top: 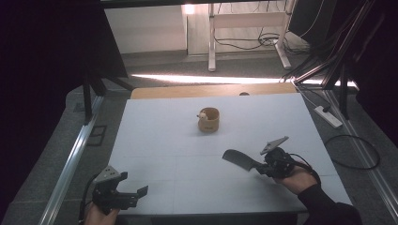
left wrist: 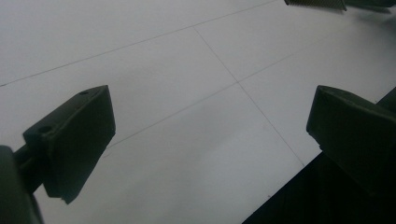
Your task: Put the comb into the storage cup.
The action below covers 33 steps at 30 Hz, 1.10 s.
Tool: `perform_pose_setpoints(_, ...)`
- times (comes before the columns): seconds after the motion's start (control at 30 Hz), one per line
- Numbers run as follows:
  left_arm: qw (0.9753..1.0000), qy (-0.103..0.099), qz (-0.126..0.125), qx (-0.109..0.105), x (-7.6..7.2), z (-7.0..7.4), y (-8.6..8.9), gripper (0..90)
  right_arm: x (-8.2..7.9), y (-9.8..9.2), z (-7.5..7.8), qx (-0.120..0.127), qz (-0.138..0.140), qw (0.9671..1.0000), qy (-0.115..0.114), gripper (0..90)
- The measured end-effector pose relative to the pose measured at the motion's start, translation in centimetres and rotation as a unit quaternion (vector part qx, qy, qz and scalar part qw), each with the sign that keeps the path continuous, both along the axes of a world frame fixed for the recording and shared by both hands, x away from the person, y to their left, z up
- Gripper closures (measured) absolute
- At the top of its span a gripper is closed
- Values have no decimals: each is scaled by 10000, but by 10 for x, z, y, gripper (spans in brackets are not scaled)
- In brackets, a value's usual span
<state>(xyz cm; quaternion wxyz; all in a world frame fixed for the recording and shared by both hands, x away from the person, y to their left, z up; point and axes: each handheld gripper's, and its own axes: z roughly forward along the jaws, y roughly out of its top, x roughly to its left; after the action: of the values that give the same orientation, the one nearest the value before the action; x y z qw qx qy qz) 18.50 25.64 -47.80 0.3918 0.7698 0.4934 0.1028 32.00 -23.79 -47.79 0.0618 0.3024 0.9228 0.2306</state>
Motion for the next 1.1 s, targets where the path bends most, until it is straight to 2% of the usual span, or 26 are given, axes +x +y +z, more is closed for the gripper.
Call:
perform_pose_setpoints(0.2,10000,11,-3,-11,0,0,0,20,1,-1,3,-4,-97,9998,-188,704)
perform_pose_setpoints(0.4,10000,13,2,-18,0,0,0,20,4,-6,6,-47,-199,9992,-344,533)
perform_pose_setpoints(0.6,10000,17,4,-19,0,0,0,20,9,-9,4,-102,-361,9988,-305,311)
perform_pose_setpoints(0.77,10000,16,9,-17,0,0,0,21,11,-10,4,-71,-304,9990,-310,163)
perform_pose_setpoints(1.0,10000,16,11,-17,0,0,1,21,15,-12,2,-9,-324,9990,-298,8)
perform_pose_setpoints(1.1,10000,19,11,-16,0,0,0,21,16,-15,2,-11,-353,9987,-375,0)
